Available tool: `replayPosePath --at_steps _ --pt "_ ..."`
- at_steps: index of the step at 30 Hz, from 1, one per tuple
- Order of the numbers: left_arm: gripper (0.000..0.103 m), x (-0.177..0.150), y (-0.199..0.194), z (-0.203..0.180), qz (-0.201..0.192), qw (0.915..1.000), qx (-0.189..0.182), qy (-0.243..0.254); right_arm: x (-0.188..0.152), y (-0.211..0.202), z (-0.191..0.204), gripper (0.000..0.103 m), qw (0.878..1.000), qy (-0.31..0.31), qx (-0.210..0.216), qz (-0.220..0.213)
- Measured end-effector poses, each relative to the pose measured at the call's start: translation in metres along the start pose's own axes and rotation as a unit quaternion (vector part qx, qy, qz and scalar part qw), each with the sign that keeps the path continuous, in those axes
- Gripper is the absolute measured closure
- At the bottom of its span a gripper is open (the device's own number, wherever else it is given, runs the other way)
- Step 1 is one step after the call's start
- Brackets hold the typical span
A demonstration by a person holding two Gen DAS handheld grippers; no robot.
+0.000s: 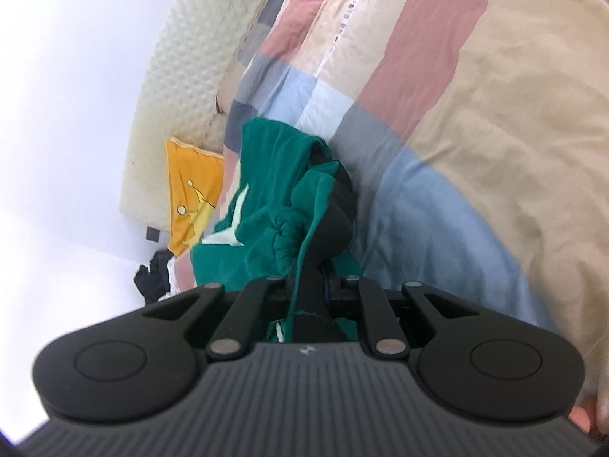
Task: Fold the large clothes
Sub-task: 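Close both tools on the hoodie hem, then lift the hem with both tools and fold it over toward the hood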
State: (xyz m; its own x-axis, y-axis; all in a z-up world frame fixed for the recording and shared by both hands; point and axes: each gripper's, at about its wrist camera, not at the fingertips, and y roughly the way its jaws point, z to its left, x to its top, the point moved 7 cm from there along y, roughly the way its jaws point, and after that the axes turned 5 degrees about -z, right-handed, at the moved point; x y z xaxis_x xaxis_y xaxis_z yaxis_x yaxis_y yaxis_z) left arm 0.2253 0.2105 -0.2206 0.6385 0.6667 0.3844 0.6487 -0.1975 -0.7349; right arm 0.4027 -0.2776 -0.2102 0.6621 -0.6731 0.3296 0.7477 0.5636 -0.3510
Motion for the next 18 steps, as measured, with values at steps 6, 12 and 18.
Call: replayPosePath --at_steps 6,12,18 --pt "0.094 0.019 -0.039 -0.008 -0.057 0.9956 -0.064 -0.037 0.004 -0.010 0.018 0.092 0.999 -0.030 0.011 0.004" --pt "0.094 0.040 -0.080 -0.021 -0.097 0.9873 -0.112 -0.059 0.016 -0.034 0.048 0.092 0.997 -0.067 0.039 0.001" --pt "0.094 0.043 -0.131 -0.024 -0.128 0.9797 -0.139 -0.066 0.024 -0.070 0.083 0.092 0.990 -0.121 0.066 -0.003"
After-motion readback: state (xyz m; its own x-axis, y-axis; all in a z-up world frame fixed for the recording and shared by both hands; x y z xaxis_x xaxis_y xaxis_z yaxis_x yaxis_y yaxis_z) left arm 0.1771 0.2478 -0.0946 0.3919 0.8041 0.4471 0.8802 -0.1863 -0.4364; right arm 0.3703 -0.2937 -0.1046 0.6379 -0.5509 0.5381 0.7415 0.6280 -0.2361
